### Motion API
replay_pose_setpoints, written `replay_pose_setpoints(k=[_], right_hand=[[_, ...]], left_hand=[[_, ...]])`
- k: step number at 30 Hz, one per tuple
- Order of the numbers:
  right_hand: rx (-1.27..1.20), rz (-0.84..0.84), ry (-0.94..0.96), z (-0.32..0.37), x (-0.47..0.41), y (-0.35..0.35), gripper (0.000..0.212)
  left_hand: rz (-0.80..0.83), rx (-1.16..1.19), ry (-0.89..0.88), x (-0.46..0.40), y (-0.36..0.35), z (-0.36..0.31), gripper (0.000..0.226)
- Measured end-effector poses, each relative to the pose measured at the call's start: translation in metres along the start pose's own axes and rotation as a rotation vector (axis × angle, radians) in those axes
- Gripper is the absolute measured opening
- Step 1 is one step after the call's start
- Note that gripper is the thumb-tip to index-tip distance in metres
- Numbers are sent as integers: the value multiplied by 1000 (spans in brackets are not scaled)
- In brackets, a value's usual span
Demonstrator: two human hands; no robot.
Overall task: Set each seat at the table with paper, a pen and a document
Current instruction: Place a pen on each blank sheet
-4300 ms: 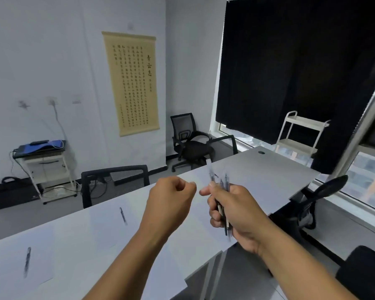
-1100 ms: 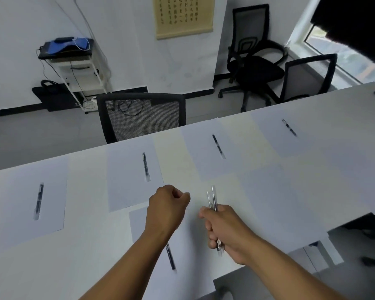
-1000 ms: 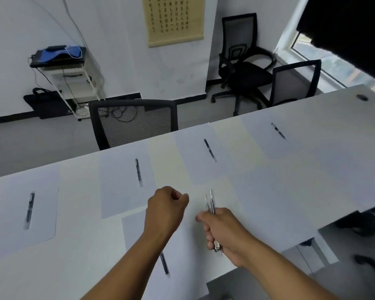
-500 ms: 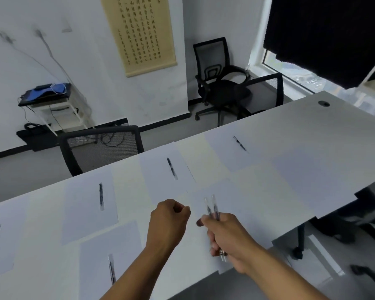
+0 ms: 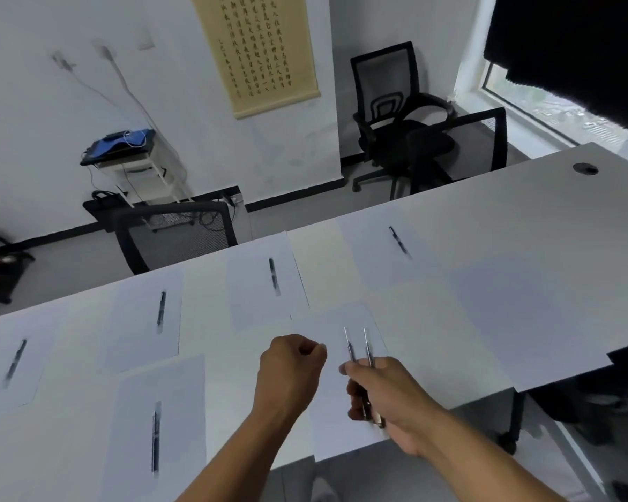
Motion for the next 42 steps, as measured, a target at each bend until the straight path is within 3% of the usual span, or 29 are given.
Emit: replay_pose_setpoints(k=[9, 23, 32, 42], right_hand=[[111, 20, -82, 4, -44, 13, 21], [151, 35, -170, -13, -97, 31, 25], [164, 115, -245, -40, -116, 48, 23], [239, 42, -232, -54, -126, 78, 22]], left_hand=[[118, 87, -4, -45, -23, -2, 41], [282, 163, 130, -100, -56, 25, 30], [214, 181, 288, -112, -79, 53, 26], [115, -62, 427, -140, -93, 83, 38]])
Point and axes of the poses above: each hand's wrist, its own x-axis away from the middle knuckle, its own y-axis out of the back of the hand, z = x × y, the point moved 10 cm from there along -x, towards the middle knuckle, and after that the axes turned 11 degrees about z, right-handed, at the moved point
